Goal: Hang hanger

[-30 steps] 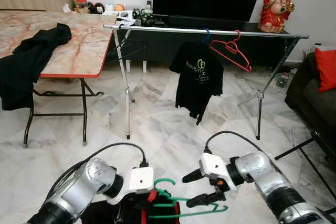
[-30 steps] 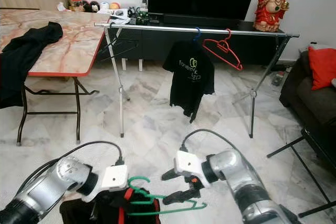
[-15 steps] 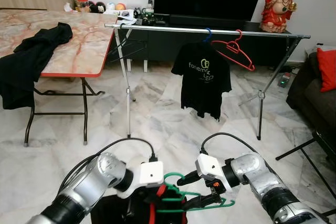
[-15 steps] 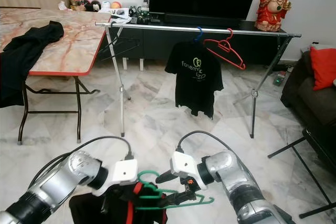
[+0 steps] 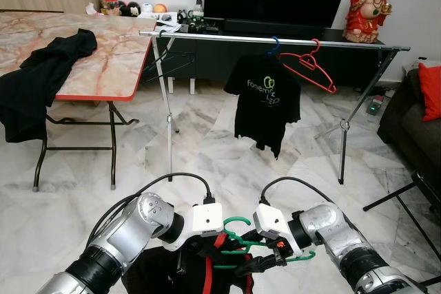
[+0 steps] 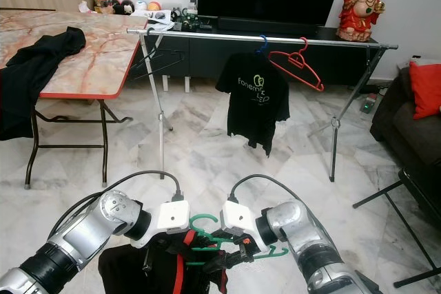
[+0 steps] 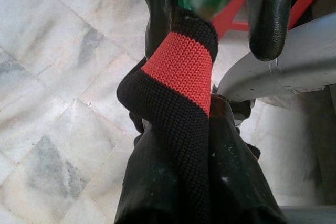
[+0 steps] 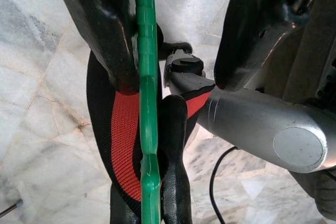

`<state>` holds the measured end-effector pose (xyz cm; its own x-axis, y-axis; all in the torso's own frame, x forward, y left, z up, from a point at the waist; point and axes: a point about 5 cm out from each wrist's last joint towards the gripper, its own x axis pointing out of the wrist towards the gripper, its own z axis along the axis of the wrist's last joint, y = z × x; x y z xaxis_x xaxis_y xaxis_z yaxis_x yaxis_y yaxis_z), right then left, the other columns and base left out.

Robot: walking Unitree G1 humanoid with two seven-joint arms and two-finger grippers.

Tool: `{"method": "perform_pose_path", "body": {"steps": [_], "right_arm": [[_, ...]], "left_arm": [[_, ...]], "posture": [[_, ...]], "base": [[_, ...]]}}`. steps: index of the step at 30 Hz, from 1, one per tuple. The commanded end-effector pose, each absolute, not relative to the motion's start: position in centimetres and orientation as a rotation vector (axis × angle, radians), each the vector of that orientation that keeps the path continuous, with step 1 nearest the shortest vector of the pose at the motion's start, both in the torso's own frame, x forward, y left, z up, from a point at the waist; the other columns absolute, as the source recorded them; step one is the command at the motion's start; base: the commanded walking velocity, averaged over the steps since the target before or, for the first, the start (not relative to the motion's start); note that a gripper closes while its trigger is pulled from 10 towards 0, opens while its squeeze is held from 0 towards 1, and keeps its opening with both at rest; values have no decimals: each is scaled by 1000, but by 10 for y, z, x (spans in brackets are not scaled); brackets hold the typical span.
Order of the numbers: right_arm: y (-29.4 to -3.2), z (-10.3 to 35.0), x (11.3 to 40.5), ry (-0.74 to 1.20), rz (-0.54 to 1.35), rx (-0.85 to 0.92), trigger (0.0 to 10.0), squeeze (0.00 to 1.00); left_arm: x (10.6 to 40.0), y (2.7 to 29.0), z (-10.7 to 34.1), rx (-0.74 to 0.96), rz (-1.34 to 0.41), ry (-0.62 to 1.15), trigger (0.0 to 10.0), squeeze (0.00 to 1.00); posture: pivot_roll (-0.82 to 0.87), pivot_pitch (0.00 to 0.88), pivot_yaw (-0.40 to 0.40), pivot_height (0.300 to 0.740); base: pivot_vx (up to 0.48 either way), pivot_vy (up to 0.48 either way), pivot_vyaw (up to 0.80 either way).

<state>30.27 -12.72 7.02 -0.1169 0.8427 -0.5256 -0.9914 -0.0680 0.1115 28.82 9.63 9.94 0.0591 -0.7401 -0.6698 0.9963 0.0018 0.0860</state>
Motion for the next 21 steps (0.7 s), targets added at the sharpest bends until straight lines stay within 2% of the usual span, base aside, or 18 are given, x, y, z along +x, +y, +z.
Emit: {"method": "perform_pose_path", "body": {"steps": [1,21], "right_arm": [[-132,71,304,525,1605,-391,0,0],[-136,62,306,531,1496,-474,0,0]], "left_arm": [[294,95,107,672,-1444,492,10000,0],[297,97,109,696,-1435,489,10000,0]], "posture": [[87,0,-100,740],[91,1,-97,740]], "base": [[0,0,0],[0,0,0]]}}
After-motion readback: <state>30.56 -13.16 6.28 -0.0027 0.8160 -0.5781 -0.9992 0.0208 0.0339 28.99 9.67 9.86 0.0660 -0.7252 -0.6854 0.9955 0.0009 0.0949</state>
